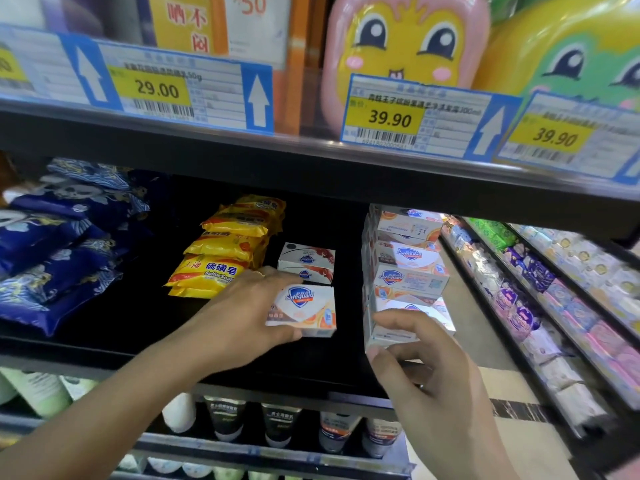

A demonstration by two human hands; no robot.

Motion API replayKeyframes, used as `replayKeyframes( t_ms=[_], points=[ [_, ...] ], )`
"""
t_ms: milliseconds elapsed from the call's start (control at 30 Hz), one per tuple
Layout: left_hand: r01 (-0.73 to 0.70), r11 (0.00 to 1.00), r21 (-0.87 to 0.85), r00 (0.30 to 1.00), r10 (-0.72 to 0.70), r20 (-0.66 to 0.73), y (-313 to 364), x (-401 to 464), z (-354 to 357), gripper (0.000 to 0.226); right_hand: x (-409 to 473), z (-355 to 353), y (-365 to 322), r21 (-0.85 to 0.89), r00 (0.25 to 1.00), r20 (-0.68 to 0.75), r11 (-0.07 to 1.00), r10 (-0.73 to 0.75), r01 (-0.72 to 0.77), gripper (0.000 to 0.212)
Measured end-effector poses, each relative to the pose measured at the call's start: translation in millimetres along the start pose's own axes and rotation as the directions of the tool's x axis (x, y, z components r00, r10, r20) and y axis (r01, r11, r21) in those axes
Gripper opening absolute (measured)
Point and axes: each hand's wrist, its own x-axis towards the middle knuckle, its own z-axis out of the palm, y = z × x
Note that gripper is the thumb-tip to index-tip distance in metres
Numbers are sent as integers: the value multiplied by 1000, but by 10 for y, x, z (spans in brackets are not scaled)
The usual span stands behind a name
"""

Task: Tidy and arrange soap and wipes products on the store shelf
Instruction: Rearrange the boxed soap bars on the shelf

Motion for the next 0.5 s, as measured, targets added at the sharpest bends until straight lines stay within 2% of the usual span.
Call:
replayKeyframes(
  t_ms=[200, 500],
  points=[
    [68, 997, 27, 997, -69, 41, -141, 370, 108, 78, -29, 21, -16, -4, 1000, -22, 1000, -17, 17, 31],
    [-52, 980, 194, 998, 59, -32, -152, 464, 243, 58, -14, 39, 20, -33, 1000, -25, 999, 0, 0, 31]
  ],
)
